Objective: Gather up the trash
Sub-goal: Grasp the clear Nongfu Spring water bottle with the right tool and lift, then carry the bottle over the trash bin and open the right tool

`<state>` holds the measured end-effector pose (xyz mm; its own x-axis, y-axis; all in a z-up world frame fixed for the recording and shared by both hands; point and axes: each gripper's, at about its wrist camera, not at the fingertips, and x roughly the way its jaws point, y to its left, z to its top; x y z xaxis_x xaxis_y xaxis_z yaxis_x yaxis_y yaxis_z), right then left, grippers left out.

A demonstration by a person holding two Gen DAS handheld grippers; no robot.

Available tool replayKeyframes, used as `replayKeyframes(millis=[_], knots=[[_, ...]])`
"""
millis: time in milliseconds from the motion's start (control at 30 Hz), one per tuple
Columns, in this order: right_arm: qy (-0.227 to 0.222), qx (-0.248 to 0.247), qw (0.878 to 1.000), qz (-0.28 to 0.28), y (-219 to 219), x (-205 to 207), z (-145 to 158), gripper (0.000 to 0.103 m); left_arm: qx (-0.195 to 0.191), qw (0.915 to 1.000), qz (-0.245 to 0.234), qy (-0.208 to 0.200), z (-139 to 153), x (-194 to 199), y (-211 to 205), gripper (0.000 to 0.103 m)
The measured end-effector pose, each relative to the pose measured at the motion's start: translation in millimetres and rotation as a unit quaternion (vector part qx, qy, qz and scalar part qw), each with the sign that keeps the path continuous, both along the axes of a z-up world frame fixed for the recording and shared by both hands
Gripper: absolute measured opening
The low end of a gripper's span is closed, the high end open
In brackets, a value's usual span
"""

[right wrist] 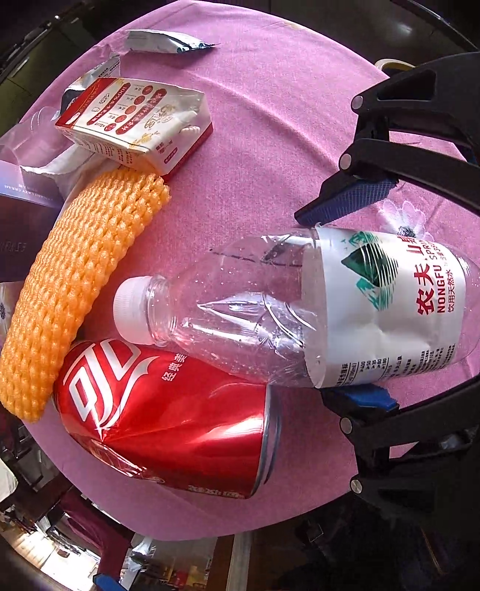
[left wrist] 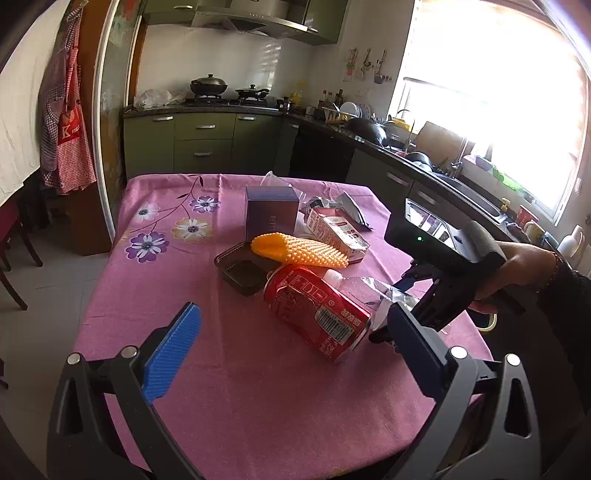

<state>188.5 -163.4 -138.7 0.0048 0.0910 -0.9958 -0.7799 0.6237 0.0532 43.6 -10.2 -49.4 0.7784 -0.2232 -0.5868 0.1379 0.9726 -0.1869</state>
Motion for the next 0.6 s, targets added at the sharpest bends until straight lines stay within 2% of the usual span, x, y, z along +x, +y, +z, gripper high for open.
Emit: replayKeyframes(millis=[33,333,600], knots=[[-0.007,-0.002,1.000,0.000,1,-1,0,0.064,0.000,1.0000,-0.001,0.000,0,0,0,0.096],[-0.022,0.024,0.999,-0.014,-17,-12,8,0.064,0.002,1.0000,-0.001,0.000,-1,-1,-1,0.096],[-0.032,0.068,0.996,-0.042,-63,-27,37,0.064,0.010,0.9999,-0.009,0.007,-4,2,-9,0.096]])
